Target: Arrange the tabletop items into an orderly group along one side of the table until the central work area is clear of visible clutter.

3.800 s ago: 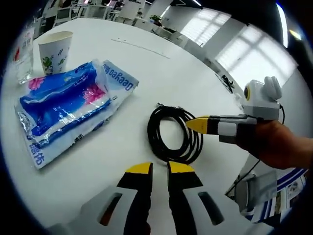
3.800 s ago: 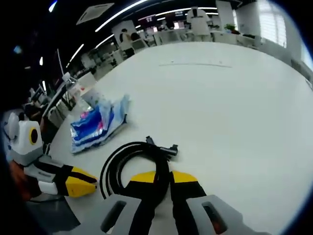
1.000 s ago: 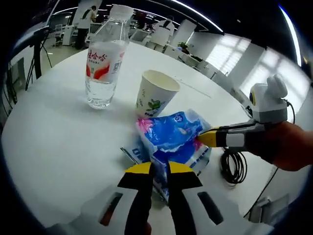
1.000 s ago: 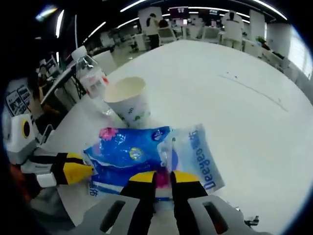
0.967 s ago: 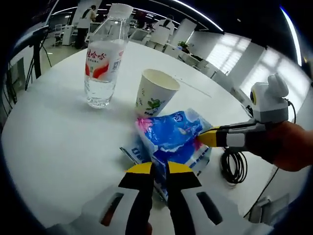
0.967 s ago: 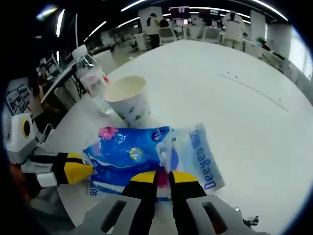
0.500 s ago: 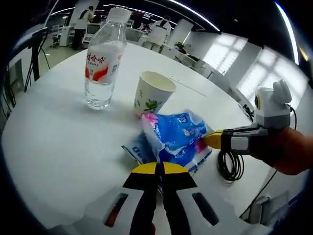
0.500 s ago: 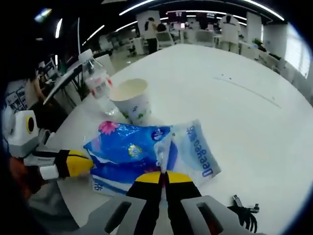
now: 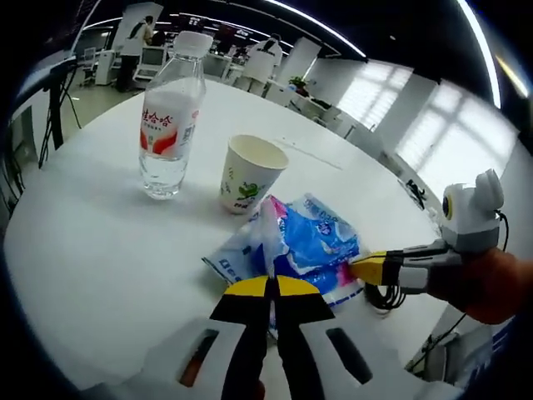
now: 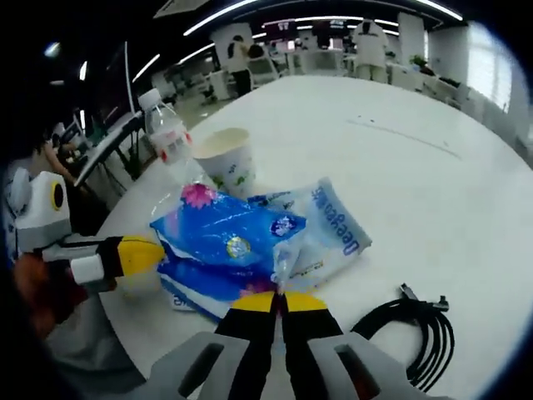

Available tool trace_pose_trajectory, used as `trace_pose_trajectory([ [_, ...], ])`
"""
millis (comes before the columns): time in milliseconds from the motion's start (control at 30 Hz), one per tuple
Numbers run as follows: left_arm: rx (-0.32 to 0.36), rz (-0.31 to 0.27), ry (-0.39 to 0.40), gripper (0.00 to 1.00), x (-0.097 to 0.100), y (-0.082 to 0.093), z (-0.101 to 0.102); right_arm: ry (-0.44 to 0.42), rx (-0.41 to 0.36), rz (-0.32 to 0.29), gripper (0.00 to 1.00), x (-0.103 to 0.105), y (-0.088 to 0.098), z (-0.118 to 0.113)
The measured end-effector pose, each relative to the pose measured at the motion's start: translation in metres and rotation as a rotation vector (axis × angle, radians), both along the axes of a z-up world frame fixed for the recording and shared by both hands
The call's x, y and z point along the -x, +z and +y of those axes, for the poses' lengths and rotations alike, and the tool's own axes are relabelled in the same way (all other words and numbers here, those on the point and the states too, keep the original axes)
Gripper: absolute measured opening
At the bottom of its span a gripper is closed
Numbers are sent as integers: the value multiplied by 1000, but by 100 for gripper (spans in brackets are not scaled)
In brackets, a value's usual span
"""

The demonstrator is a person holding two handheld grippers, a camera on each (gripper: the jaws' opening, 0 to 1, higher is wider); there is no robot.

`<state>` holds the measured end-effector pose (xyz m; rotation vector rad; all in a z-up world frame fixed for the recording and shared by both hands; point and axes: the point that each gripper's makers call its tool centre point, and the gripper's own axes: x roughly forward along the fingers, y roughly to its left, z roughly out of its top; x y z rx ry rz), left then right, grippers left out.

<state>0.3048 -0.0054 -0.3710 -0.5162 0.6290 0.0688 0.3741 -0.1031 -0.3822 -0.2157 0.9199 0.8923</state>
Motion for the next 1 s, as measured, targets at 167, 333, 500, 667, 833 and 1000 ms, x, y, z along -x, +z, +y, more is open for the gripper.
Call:
trace_pose_trajectory([
  [167,-11,1,-34,0,3,0,-4,-52,-25,17,0,4,2,-6],
  [333,-14,-10,-59,0,3,2,-7,-75,-27,18,0,13,2,-10],
  [500,-13,-19,-73,0,3,6,-9,-117,-32,17,0,16,5,-17],
  [667,-5,-31,-84,0,3,9,-13,-142,-29,12,0,14,2,-22],
  [833,-15,-39,-112,0,7,11,-20,-172,-26,9,0,19,4,-26],
  [1000,-15,-50,-124,0,10,12,-18,-196,-31,13,0,27,5,-31],
])
